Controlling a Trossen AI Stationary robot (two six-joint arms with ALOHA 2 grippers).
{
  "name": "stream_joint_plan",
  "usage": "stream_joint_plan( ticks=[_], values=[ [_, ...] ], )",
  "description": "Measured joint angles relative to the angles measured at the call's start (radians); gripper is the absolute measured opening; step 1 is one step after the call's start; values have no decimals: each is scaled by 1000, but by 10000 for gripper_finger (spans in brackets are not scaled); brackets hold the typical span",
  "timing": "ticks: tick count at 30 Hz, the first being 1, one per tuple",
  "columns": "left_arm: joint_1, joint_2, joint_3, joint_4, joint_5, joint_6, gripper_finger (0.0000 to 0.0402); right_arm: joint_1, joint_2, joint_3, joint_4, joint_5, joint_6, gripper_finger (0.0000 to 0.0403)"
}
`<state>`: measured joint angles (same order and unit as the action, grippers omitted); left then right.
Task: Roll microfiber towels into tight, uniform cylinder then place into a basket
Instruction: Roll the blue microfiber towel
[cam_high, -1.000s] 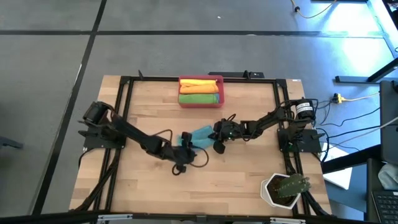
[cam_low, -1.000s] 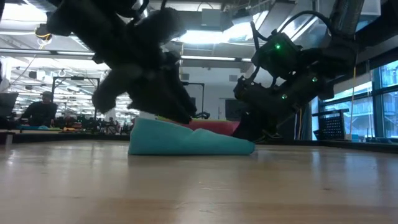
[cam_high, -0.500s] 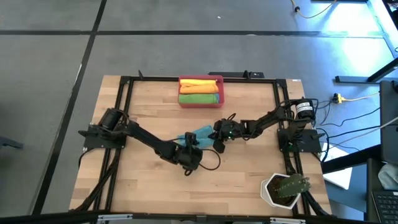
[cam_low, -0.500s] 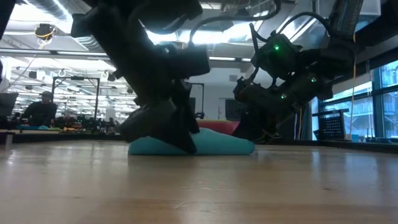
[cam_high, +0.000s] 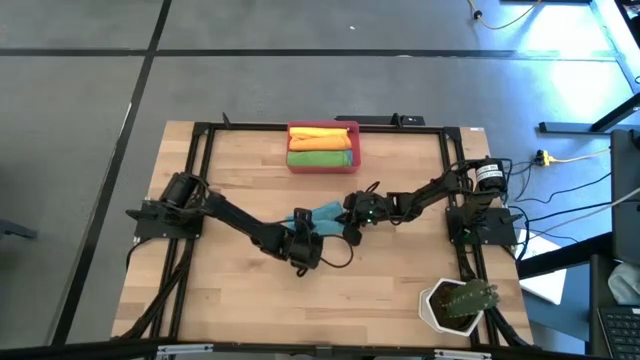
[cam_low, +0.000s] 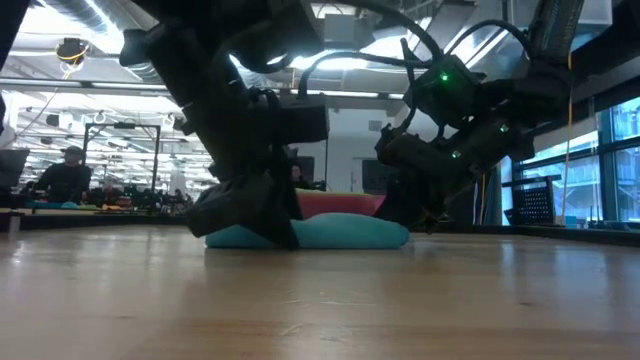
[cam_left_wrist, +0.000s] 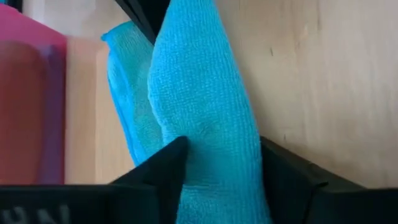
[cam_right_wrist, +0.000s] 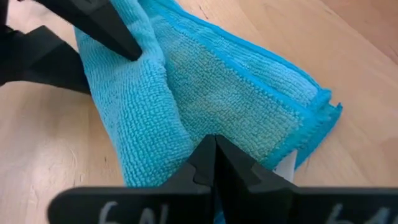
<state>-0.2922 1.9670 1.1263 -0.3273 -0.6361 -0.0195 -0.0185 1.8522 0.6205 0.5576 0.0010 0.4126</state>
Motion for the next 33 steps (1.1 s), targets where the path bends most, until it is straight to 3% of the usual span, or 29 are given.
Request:
stream_joint_plan(
  ticks=[11,23,29,33],
  values=[
    [5,15,2,-18,57,2,10,2,-3,-2,22,-1,-17,14],
    [13,-4,1,-27,167,-60,2,12,-200,-3,-101,104,-85,14],
    [10,-34,-1,-18,270,-107,1,73,-324,-2,-193,171,-131,14],
    [8,-77,-34,16,343,-114,0,125,-363,-2,-195,152,-173,14]
  ],
)
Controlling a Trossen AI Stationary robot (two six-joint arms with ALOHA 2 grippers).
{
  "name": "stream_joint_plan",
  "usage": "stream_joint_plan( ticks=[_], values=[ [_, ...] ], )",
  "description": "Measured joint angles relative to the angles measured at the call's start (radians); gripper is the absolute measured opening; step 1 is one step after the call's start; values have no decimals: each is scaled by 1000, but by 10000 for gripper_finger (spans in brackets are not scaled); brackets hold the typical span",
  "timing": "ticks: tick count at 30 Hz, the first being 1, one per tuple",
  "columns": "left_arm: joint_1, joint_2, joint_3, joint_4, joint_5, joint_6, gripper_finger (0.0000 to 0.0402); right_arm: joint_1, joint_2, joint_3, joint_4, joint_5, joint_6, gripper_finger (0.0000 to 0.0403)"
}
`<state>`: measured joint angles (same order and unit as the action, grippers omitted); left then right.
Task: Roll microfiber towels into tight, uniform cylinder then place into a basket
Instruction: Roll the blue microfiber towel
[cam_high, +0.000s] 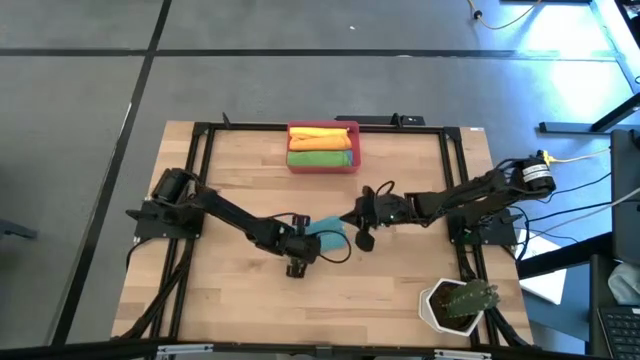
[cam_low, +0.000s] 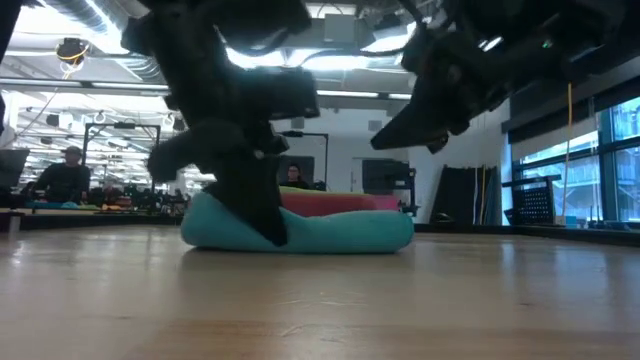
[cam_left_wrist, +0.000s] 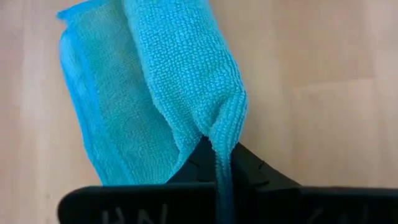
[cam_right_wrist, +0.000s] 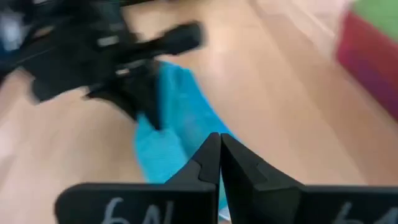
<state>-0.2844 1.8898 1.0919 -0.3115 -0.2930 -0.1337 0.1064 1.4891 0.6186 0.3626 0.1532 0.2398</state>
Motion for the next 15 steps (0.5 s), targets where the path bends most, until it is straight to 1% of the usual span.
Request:
stream_joint_plan(
  ticks=[2,4,7,9,10,15],
  values=[
    [0,-37,-51,58,25,-8,0,24,-6,0,9,-28,-13,14],
    [7,-75,-118,157,55,-31,0,44,-6,1,12,-41,-14,14],
    [28,-129,-247,312,122,-87,0,66,-6,1,13,-43,-14,14],
    [50,-152,-314,429,180,-141,0,76,-6,1,19,-43,-15,14],
    [63,-166,-344,460,202,-164,0,79,-6,1,29,-43,-15,14],
    [121,-173,-412,569,313,-223,0,83,6,1,101,-42,-22,14]
  ],
)
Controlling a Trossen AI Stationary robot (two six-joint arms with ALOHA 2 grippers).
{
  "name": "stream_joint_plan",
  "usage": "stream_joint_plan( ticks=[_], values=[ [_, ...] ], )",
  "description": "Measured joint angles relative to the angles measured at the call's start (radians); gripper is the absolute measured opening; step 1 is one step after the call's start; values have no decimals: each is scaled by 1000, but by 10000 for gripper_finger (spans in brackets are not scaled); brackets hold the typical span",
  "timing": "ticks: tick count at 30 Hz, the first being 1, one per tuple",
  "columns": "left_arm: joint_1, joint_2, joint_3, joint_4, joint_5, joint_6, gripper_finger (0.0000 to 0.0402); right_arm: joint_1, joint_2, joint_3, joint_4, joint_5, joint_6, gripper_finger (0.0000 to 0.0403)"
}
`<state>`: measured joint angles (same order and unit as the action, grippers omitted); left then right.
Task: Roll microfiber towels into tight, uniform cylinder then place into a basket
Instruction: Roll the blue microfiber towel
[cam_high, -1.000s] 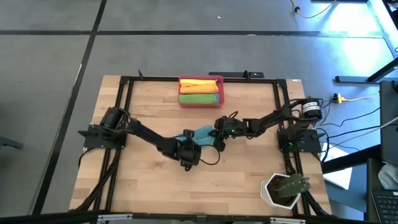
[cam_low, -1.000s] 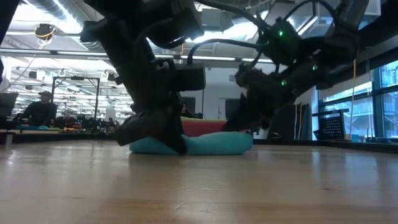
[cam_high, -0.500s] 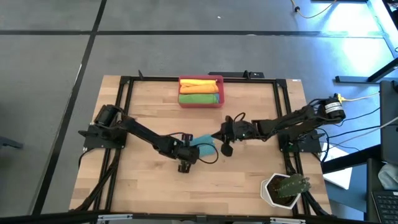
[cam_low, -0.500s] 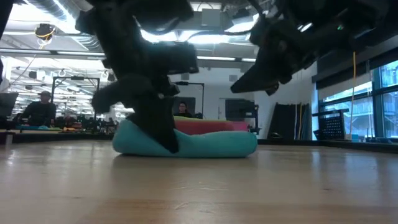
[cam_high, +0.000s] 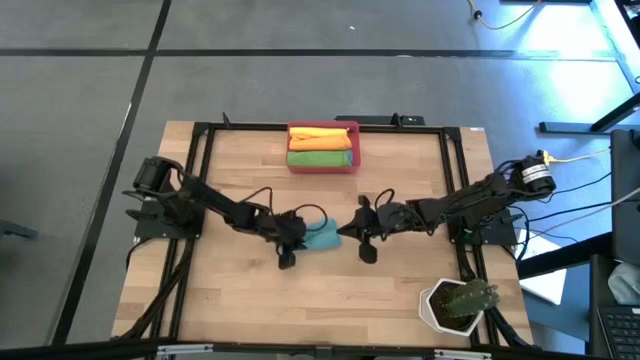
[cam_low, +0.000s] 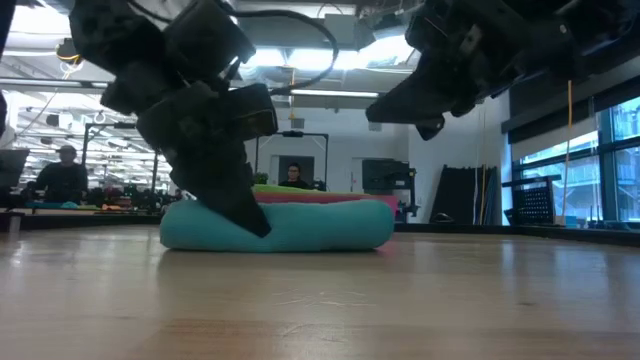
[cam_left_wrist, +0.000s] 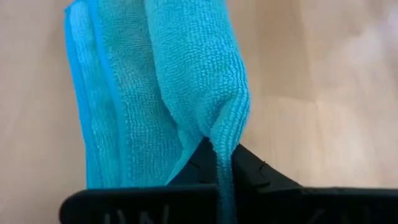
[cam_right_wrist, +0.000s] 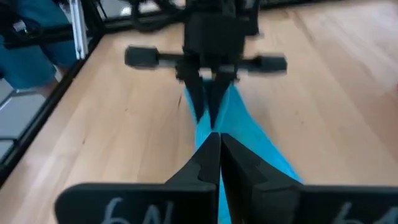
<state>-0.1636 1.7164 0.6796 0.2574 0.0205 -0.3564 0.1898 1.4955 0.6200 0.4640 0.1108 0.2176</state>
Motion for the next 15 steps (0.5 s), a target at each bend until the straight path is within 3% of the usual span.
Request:
stream_joint_plan(
  ticks=[8,15],
  values=[
    [55,0,-82,297,237,-58,0,0,61,0,67,-25,-19,14],
    [85,0,-165,308,227,-140,0,0,152,13,151,-104,-41,14]
  ],
)
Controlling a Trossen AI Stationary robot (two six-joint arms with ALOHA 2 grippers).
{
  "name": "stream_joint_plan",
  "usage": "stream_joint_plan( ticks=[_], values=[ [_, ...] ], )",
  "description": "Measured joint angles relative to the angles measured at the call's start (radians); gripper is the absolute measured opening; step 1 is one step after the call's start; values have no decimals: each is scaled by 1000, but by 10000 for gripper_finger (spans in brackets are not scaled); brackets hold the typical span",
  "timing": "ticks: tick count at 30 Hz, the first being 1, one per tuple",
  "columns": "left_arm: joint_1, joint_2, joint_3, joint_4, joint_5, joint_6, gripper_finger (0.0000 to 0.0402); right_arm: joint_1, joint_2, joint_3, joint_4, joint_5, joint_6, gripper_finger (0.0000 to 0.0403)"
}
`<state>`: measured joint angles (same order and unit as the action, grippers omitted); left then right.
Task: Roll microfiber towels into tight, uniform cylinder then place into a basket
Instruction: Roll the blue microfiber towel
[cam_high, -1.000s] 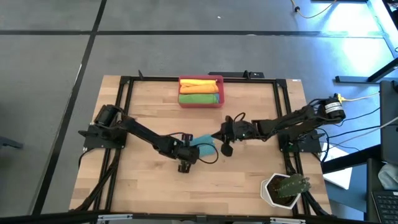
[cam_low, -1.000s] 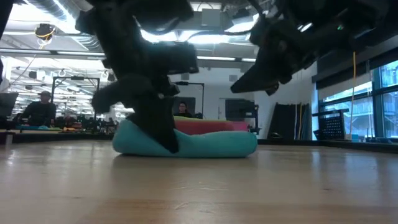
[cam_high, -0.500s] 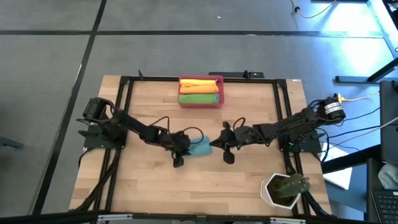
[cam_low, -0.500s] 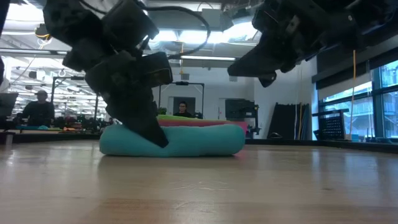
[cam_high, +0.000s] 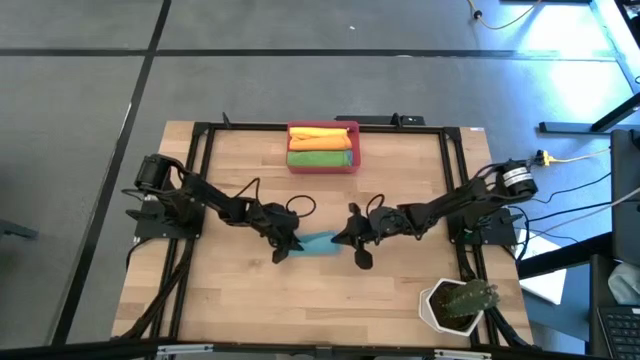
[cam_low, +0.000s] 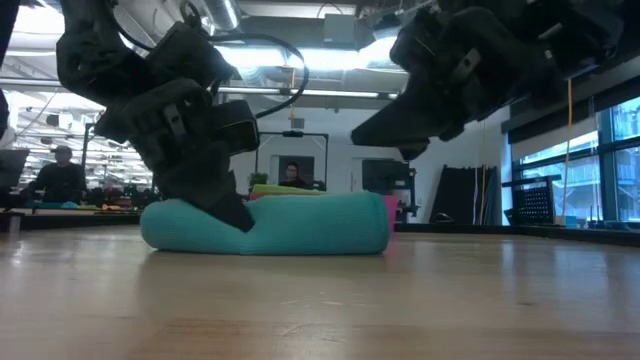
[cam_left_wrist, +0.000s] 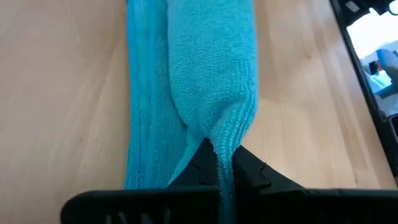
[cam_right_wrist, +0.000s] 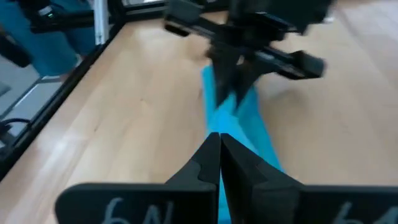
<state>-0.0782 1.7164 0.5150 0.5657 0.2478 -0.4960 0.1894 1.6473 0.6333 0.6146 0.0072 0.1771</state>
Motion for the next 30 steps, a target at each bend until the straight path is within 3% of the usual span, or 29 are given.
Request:
stream_joint_plan(
  ticks=[6,11,17,30],
  values=[
    [2,0,-7,0,1,-1,0,0,121,120,-12,-82,-3,14],
    [7,0,-7,-2,6,0,0,-2,250,248,-113,-82,-6,14],
    [5,0,-7,1,-37,37,11,-23,314,343,-323,47,3,14],
    [8,0,7,6,-88,166,158,-47,314,344,-404,52,77,9]
  ],
)
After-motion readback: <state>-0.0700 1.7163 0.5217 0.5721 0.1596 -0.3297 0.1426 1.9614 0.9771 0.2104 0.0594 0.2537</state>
